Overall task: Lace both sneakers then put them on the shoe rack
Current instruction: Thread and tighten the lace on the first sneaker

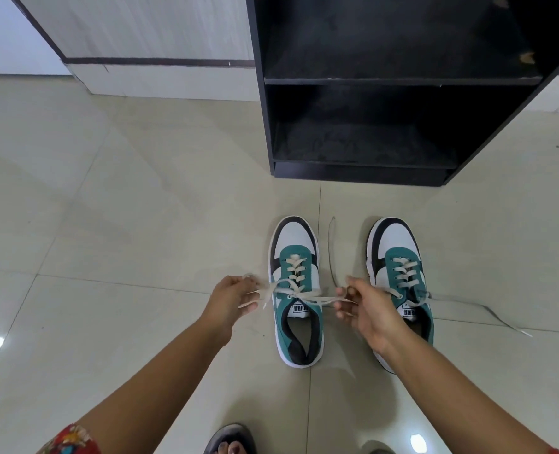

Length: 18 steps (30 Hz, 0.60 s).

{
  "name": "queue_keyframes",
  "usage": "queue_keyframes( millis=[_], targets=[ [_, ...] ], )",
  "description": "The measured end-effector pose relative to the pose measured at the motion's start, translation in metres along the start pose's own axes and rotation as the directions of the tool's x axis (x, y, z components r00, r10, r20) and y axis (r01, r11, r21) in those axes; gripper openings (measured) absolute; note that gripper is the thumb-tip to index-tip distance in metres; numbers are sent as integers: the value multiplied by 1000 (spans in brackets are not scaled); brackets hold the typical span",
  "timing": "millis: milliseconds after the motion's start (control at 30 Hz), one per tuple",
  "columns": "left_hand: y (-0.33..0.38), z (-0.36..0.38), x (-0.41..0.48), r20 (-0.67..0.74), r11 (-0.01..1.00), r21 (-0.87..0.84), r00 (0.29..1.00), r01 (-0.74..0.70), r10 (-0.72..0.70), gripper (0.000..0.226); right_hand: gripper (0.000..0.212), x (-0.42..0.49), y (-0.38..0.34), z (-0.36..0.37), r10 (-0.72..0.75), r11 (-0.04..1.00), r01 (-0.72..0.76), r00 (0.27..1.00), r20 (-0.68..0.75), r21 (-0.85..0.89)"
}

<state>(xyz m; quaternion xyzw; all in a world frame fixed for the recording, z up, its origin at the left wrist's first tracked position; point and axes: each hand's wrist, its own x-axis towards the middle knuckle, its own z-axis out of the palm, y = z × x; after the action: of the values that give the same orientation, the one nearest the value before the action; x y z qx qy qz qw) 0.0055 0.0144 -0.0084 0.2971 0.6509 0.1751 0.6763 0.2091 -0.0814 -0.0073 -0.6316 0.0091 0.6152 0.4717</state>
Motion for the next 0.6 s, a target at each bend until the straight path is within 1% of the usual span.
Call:
queue_keyframes(
  millis=[33, 67, 133, 167, 233, 300, 333, 367, 400, 433, 467, 500, 533, 600],
  targets=[
    [-2, 0, -3, 34, 995, 97, 999, -13, 10, 30, 14, -2, 2, -1, 7, 997, -3, 999, 47, -73],
    [-5, 1, -7, 75, 986, 167, 997, -18, 6, 43, 18, -3, 5, -2, 16, 987, -2, 996, 84, -160],
    [-13, 8, -14, 159, 971, 238, 987, -8, -30, 70, 34, -5, 10, -2, 37, 944, 4, 993, 115, -330],
    [-18, 11, -17, 193, 964, 267, 980, -7, -46, 81, 38, -8, 15, 0, 45, 919, 6, 992, 120, -394],
    [-28, 18, -18, 205, 941, 337, 978, -27, -45, 89, 39, -12, 23, 6, 38, 891, 26, 991, 131, -453],
    [-34, 22, -16, 166, 891, 441, 985, -112, 42, 85, 41, -14, 28, 10, -14, 881, 78, 990, 138, -467],
    [-36, 24, -15, 154, 832, 525, 981, -180, 115, 76, 42, -14, 30, 11, -39, 869, 104, 989, 144, -484],
    [-35, 25, -14, 155, 740, 624, 968, -252, 199, 63, 42, -15, 30, 11, -53, 854, 124, 987, 152, -505],
    [-33, 26, -14, 170, 627, 712, 944, -316, 282, 50, 41, -16, 30, 13, -61, 846, 138, 985, 163, -515],
    [-30, 26, -14, 189, 520, 773, 914, -364, 359, 41, 39, -17, 28, 14, -63, 849, 144, 983, 173, -508],
    [-28, 24, -13, 209, 434, 807, 881, -400, 424, 37, 34, -18, 27, 15, -61, 857, 145, 981, 184, -495],
    [-24, 22, -12, 223, 369, 827, 850, -424, 477, 36, 28, -18, 25, 16, -56, 861, 148, 979, 198, -486],
    [-21, 18, -9, 229, 320, 841, 823, -436, 520, 36, 24, -19, 22, 16, -51, 860, 152, 975, 214, -488],
    [-15, 7, -4, 225, 257, 862, 784, -437, 579, 37, 19, -18, 18, 15, -37, 847, 156, 971, 236, -509]
  ],
)
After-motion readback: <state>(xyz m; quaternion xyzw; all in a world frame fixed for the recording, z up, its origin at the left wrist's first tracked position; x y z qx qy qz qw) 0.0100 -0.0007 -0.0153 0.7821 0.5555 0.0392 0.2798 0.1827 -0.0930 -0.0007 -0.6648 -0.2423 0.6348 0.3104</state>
